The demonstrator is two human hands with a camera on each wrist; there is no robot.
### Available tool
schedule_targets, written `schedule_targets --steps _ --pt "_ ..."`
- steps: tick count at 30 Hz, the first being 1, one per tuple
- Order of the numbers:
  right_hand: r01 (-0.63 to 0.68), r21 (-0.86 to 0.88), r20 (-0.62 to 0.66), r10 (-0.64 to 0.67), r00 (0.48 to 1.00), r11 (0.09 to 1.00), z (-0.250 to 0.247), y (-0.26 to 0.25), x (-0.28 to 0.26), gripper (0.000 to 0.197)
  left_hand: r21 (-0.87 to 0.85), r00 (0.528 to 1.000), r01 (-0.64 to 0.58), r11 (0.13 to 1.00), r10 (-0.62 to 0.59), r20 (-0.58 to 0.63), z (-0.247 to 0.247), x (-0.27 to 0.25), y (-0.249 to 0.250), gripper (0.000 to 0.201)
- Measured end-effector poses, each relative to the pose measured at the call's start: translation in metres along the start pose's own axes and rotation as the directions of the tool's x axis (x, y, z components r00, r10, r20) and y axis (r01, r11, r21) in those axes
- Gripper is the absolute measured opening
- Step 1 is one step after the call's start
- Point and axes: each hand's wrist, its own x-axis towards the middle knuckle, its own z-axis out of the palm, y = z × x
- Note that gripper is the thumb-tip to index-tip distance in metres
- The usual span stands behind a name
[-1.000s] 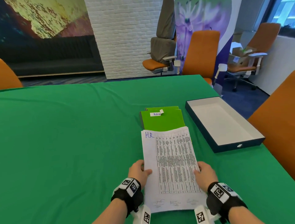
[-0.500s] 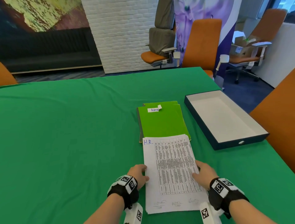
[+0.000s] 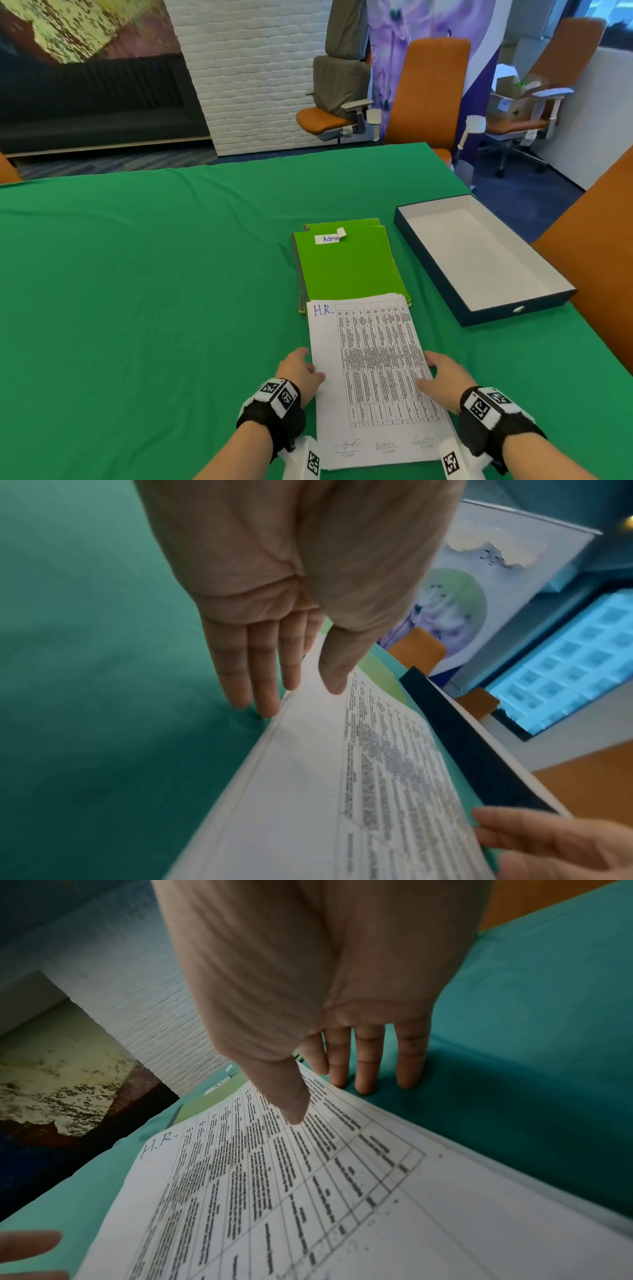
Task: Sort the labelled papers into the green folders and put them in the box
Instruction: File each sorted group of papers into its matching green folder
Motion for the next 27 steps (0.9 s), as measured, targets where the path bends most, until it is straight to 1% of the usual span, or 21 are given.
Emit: schedule_targets --steps 1,3,6,8,11,13,16,17,19,21,23,25,27 --pt "-0.001 -0.007 0.000 0.001 1.000 1.000 0.000 0.000 0.002 0.032 -0.038 1.000 0.015 0.999 -0.015 -0.006 0.001 0.002 -0.002 0.066" --pt "-0.014 -0.004 -0.004 0.014 1.000 1.000 0.001 -0.001 0.005 0.034 -0.059 1.000 0.023 0.998 -0.023 0.001 0.002 0.005 -0.002 0.066" --pt "-0.017 -0.003 -0.005 0.017 1.000 1.000 0.000 -0.002 0.006 0.030 -0.022 1.000 -0.005 1.000 0.005 0.015 0.003 0.008 0.002 0.055" --pt "-0.028 0.005 -0.022 0.028 0.999 1.000 0.000 0.002 0.009 0.030 -0.012 0.999 -0.025 1.000 0.025 0.029 0.004 0.007 0.004 0.052" --pt "-0.061 -0.002 -0.029 0.061 0.998 0.998 -0.002 0.010 0.014 0.036 -0.046 0.998 -0.019 0.999 0.021 0.056 0.008 0.007 0.007 0.063" --pt "-0.093 -0.005 -0.008 0.093 0.996 0.996 -0.006 0.014 0.021 0.034 -0.045 0.998 -0.003 0.999 0.006 0.067 0.011 0.009 0.009 0.070" --pt "-0.101 -0.115 -0.002 0.101 0.995 0.988 -0.018 0.006 0.029 0.024 0.034 0.999 0.017 0.999 -0.018 0.044 0.011 0.015 0.017 0.064" --pt "-0.089 -0.152 -0.035 0.085 0.996 0.984 -0.022 0.002 0.032 0.028 0.061 0.999 0.025 0.998 -0.026 0.021 0.009 0.018 0.021 0.061" --pt "-0.034 -0.208 -0.098 0.014 0.995 0.977 -0.029 -0.005 0.040 0.048 0.121 0.998 0.039 0.992 -0.033 -0.053 0.004 0.028 0.031 0.053" --pt "0.051 -0.235 -0.094 -0.075 0.993 0.971 -0.032 -0.009 0.049 0.067 0.127 0.991 0.061 0.990 -0.045 -0.123 -0.002 0.040 0.040 0.048" --pt "0.092 -0.232 -0.041 -0.105 0.994 0.968 -0.034 -0.012 0.058 0.075 0.102 0.984 0.089 0.991 -0.071 -0.162 -0.006 0.053 0.046 0.045" --pt "0.062 -0.160 -0.017 -0.066 0.998 0.985 -0.035 -0.011 0.067 0.080 0.047 0.977 0.133 0.990 -0.123 -0.173 -0.006 0.065 0.049 0.042" --pt "0.008 -0.058 -0.042 -0.010 0.999 0.998 -0.035 -0.007 0.076 0.082 -0.024 0.964 0.183 0.983 -0.185 -0.192 -0.004 0.075 0.049 0.035"
